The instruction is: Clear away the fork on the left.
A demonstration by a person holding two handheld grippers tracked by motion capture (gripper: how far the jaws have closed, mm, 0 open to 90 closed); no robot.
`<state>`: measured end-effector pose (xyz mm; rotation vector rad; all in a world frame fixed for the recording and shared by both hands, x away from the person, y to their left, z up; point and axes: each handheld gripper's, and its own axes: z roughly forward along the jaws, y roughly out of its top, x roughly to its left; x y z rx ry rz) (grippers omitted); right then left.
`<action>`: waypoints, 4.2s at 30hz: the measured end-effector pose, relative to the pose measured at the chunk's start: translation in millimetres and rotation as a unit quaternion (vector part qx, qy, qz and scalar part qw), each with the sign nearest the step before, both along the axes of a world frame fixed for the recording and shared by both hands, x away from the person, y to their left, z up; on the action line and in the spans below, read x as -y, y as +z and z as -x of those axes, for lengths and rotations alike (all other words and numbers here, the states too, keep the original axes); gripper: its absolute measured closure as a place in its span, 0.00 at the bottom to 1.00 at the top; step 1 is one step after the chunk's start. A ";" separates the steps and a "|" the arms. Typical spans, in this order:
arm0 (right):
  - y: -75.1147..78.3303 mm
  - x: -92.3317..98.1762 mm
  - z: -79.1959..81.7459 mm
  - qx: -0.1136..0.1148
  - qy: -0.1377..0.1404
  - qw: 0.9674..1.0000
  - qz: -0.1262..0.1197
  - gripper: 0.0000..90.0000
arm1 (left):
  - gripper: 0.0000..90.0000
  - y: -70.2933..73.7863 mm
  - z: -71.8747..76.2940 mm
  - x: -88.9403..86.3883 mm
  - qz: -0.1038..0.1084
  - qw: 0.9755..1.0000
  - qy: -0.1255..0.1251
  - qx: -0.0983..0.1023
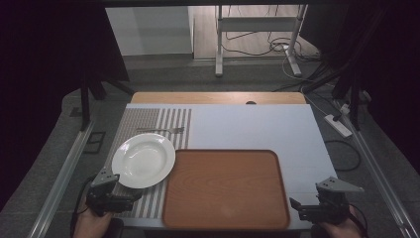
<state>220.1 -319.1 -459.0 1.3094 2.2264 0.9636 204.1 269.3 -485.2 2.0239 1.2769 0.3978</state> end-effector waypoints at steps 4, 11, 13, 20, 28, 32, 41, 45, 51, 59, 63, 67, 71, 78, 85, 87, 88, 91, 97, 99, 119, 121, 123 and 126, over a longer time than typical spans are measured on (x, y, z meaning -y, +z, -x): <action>-0.1 -0.9 0.0 -0.002 0.000 1.000 0.005 0.00 | 0.00 -0.1 -0.6 0.9 -0.004 1.000 0.000 -0.001; -0.4 0.5 0.1 -0.004 -0.003 1.000 -0.001 0.00 | 0.00 0.1 -0.5 3.6 -0.015 1.000 -0.006 0.000; -0.5 0.2 -0.5 -0.004 0.000 1.000 -0.001 0.00 | 0.00 0.2 -0.2 3.9 -0.017 1.000 -0.006 0.000; -0.9 -0.8 -2.8 -0.008 0.008 1.000 -0.003 0.00 | 0.00 0.1 0.9 3.0 -0.013 1.000 -0.008 -0.006; -0.6 -3.4 -3.8 -0.010 0.015 1.000 0.002 0.00 | 0.00 0.7 -1.7 -3.4 0.023 1.000 -0.019 -0.008; -1.0 -3.7 -3.7 -0.011 0.017 1.000 0.003 0.00 | 0.00 1.3 -6.6 -0.5 0.023 0.999 -0.025 -0.007; -1.1 -3.9 -3.2 -0.010 0.021 1.000 0.005 0.00 | 0.00 0.5 -16.3 0.1 0.020 0.999 -0.025 -0.010; -1.2 -4.1 -3.4 -0.011 0.021 1.000 0.006 0.00 | 0.00 0.0 -21.6 -0.6 0.028 0.999 -0.021 -0.013; -1.3 -4.5 -3.4 -0.012 0.020 1.000 0.008 0.00 | 0.00 1.0 -30.3 0.2 0.037 0.999 -0.022 -0.029; -1.5 -5.0 -3.7 -0.013 0.022 1.000 0.009 0.00 | 0.00 -1.0 -48.9 -0.7 0.027 0.999 -0.022 -0.041; -1.6 -5.2 -3.8 -0.014 0.022 1.000 0.008 0.00 | 0.00 -3.8 -59.8 -0.4 0.024 0.998 -0.025 -0.051; -1.7 -5.3 -3.7 -0.014 0.023 1.000 0.009 0.00 | 0.00 -5.8 -66.4 -0.6 0.019 0.998 -0.023 -0.058; -1.7 -5.4 -3.8 -0.014 0.024 1.000 0.010 0.00 | 0.00 -6.2 -73.5 -2.1 0.017 0.998 -0.018 -0.058; -1.6 -5.8 -3.6 -0.013 0.027 0.999 0.014 0.00 | 0.00 -7.6 -89.1 -2.2 0.005 0.998 -0.008 -0.059; -1.7 -5.9 -3.6 -0.014 0.028 0.999 0.014 0.00 | 0.02 -7.7 -107.0 -0.5 -0.015 0.998 0.003 -0.062; -1.7 -5.9 -3.6 -0.014 0.028 0.999 0.014 0.00 | 0.02 -7.9 -111.8 -0.9 -0.013 0.998 0.006 -0.061; -1.8 -6.2 -3.6 -0.013 0.027 0.999 0.014 0.00 | 0.02 -8.0 -114.7 -1.9 -0.011 0.998 0.007 -0.061; -1.9 -6.1 -3.7 -0.013 0.028 0.999 0.015 0.00 | 0.02 -8.2 -120.4 -3.8 -0.009 0.998 0.009 -0.062; -1.9 -6.1 -3.9 -0.015 0.030 0.999 0.014 0.00 | 0.02 -9.8 -133.9 -4.5 -0.011 0.998 0.006 -0.069; -2.1 -6.4 -4.0 -0.015 0.030 0.999 0.014 0.00 | 0.01 -9.7 -139.7 -4.1 -0.013 0.997 0.004 -0.070; -2.3 -6.4 -4.2 -0.017 0.032 0.999 0.014 0.00 | 0.00 -9.8 -178.9 -6.4 -0.014 0.997 0.001 -0.074; -2.3 -6.3 -4.3 -0.017 0.032 0.999 0.013 0.00 | 0.00 -9.5 -182.6 -5.6 -0.018 0.997 0.001 -0.074; -2.1 -6.1 -4.3 -0.018 0.032 0.999 0.014 0.00 | 0.00 -8.8 -187.8 -5.4 -0.018 0.997 0.002 -0.074; -2.2 -6.1 -4.4 -0.018 0.033 0.999 0.014 0.00 | 0.00 -8.1 -195.6 -5.4 -0.017 0.997 0.003 -0.074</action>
